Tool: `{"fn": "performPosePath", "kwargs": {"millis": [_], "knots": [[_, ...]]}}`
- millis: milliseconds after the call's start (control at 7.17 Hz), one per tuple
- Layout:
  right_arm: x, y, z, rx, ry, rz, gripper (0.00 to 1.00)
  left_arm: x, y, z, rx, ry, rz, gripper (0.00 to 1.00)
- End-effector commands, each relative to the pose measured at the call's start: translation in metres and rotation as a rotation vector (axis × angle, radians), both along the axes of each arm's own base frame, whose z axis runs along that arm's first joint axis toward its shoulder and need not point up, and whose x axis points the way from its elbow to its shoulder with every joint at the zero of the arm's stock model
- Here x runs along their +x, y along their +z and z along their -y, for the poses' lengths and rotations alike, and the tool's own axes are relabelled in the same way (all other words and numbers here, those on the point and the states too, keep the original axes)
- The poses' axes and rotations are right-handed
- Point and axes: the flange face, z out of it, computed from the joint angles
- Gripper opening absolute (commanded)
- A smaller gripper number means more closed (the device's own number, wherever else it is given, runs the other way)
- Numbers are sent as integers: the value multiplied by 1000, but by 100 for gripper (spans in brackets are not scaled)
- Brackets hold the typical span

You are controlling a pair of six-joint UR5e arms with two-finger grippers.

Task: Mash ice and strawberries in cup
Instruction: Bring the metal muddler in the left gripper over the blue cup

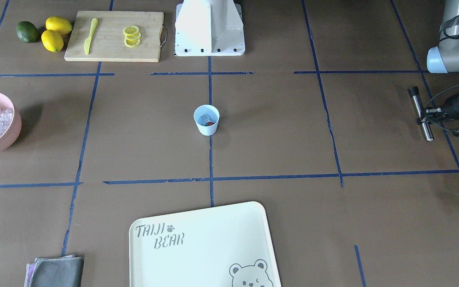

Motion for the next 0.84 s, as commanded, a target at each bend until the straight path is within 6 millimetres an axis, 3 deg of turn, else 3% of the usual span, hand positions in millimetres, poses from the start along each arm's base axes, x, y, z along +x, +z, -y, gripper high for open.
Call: {"fn": "performPosePath", "kwargs": {"millis": [0,139,279,418,558,697], "knots": [[1,-5,-2,9,0,3,100,10,-123,-7,189,23,-113,0],[1,-5,-2,11,0,4,100,21,-190,-22,284,36,-174,0],[1,-5,-2,11,0,4,100,53,-271,-40,376,61,-249,0],[0,-5,-1,11,0,4,100,104,-362,-30,460,91,-344,1],[0,-4,-1,9,0,3,100,137,-411,-32,548,133,-408,1],[0,-4,0,9,0,3,100,149,-463,-33,740,41,-445,1]]}}
